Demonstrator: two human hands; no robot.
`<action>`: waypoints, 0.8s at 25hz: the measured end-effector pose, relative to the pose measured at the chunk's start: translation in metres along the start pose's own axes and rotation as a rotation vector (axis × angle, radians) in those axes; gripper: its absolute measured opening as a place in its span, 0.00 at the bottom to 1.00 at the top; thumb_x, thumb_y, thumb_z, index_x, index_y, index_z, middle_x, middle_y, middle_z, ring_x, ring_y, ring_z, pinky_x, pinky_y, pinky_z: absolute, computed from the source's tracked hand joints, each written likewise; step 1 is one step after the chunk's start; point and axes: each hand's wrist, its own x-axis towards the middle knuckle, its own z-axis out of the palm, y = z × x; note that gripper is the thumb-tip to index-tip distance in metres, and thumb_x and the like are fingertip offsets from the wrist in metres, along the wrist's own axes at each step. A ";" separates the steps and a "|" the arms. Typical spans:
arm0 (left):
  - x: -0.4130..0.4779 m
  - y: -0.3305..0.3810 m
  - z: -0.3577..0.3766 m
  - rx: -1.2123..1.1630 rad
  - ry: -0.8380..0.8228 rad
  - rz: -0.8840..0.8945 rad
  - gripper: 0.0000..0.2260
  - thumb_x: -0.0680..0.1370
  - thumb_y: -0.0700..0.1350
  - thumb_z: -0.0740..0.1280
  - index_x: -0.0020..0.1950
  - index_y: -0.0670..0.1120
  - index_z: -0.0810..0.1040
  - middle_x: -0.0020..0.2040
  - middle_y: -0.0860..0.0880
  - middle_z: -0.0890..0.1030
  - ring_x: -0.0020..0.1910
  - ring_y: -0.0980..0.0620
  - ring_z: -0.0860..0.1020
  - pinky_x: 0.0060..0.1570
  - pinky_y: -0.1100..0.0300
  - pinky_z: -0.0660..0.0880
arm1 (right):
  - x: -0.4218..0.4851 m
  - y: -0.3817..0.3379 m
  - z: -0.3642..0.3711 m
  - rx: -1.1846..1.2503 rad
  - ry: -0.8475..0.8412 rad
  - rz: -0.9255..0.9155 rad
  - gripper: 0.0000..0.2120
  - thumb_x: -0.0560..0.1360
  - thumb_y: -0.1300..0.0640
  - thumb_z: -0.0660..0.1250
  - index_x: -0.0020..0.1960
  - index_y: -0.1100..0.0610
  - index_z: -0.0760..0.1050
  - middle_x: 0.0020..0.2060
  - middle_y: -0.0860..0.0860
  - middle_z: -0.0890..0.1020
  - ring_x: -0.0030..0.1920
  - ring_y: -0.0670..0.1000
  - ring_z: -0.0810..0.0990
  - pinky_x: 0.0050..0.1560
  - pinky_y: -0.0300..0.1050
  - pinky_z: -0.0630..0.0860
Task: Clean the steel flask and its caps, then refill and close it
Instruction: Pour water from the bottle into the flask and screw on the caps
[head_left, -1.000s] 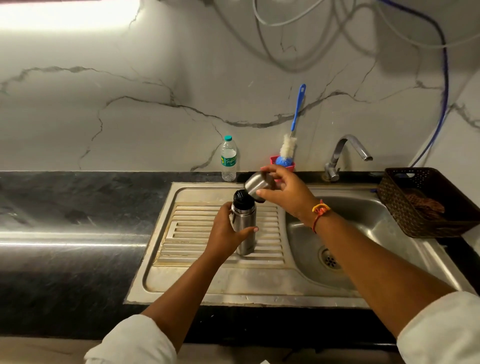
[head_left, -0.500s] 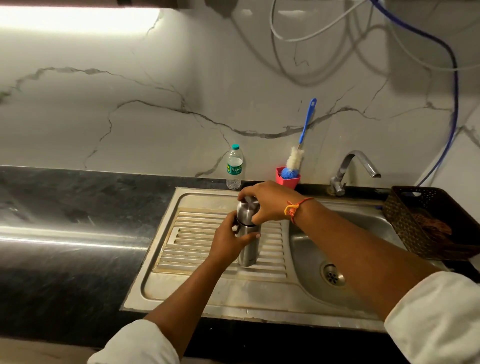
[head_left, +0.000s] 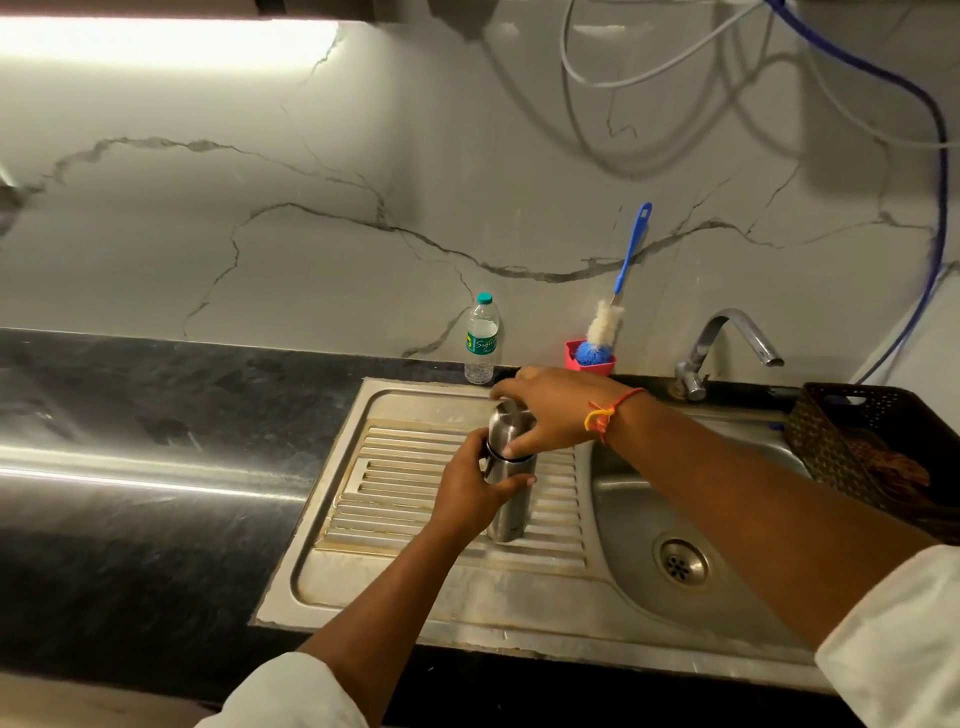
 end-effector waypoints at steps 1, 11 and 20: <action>0.000 0.000 0.000 0.003 0.000 -0.001 0.29 0.70 0.50 0.81 0.67 0.55 0.72 0.61 0.55 0.79 0.61 0.53 0.78 0.60 0.56 0.76 | -0.001 -0.001 0.000 -0.029 0.004 -0.044 0.31 0.72 0.40 0.70 0.70 0.48 0.67 0.60 0.51 0.76 0.54 0.51 0.76 0.50 0.44 0.77; 0.000 0.002 0.000 0.014 0.014 -0.002 0.28 0.70 0.51 0.81 0.64 0.56 0.71 0.60 0.56 0.78 0.59 0.54 0.77 0.59 0.57 0.76 | 0.012 -0.010 0.005 -0.048 0.127 0.299 0.37 0.72 0.23 0.47 0.48 0.55 0.76 0.39 0.52 0.79 0.42 0.51 0.77 0.42 0.45 0.74; -0.001 0.003 0.003 -0.001 0.041 0.008 0.29 0.70 0.49 0.81 0.64 0.59 0.69 0.59 0.57 0.78 0.59 0.55 0.77 0.57 0.59 0.76 | 0.017 -0.017 0.021 0.037 0.171 0.312 0.31 0.71 0.28 0.60 0.54 0.55 0.76 0.40 0.51 0.78 0.41 0.51 0.76 0.37 0.44 0.73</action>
